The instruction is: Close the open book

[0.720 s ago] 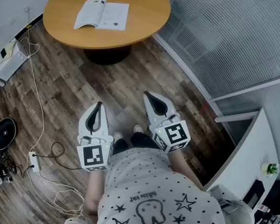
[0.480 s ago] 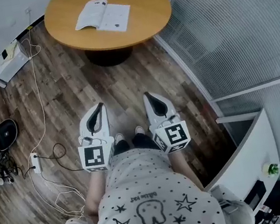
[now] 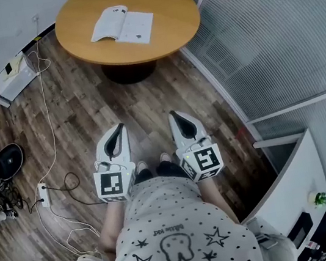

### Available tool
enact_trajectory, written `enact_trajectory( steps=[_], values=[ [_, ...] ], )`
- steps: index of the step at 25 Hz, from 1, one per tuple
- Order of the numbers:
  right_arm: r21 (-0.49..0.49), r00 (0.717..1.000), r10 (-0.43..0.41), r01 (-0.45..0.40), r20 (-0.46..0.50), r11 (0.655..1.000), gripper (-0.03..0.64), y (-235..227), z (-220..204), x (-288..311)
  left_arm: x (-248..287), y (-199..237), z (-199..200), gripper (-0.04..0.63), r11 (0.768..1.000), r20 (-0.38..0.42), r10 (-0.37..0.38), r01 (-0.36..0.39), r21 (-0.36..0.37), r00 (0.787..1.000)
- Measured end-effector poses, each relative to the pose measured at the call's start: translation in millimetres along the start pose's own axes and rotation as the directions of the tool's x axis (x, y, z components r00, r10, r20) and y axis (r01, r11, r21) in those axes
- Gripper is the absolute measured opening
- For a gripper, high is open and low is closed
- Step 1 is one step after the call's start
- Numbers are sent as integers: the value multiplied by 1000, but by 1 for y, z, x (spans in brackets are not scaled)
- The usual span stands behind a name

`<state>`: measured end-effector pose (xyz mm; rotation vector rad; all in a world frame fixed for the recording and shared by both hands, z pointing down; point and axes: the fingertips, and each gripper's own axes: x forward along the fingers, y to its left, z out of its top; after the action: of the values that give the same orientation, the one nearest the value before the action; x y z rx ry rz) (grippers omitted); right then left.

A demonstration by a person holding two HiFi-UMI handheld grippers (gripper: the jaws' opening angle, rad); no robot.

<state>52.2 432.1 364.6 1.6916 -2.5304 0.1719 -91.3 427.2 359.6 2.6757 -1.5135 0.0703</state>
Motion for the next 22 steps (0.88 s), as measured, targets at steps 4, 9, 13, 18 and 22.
enact_trajectory(
  steps=[4, 9, 13, 18, 22],
  values=[
    [4, 1000, 4, -4, 18, 1000, 5, 5, 4, -2, -6, 5, 0, 11, 1000, 2, 4, -4, -5, 1000],
    [12, 1000, -5, 5, 18, 1000, 5, 6, 9, -3, -9, 14, 1, 11, 1000, -1, 18, -18, -17, 1000],
    [16, 1000, -13, 12, 7, 1000, 5, 5, 10, 4, -9, 26, -1, 11, 999, -12, 41, -42, -31, 999],
    [24, 1000, 1, -1, -10, 1000, 5, 2, 4, 20, 3, 38, -7, 11, 997, -30, 64, -65, -52, 998],
    [38, 999, 6, -4, -47, 999, 5, -10, -4, 45, 28, 51, -13, 11, 995, -56, 69, -73, -62, 996]
  ],
)
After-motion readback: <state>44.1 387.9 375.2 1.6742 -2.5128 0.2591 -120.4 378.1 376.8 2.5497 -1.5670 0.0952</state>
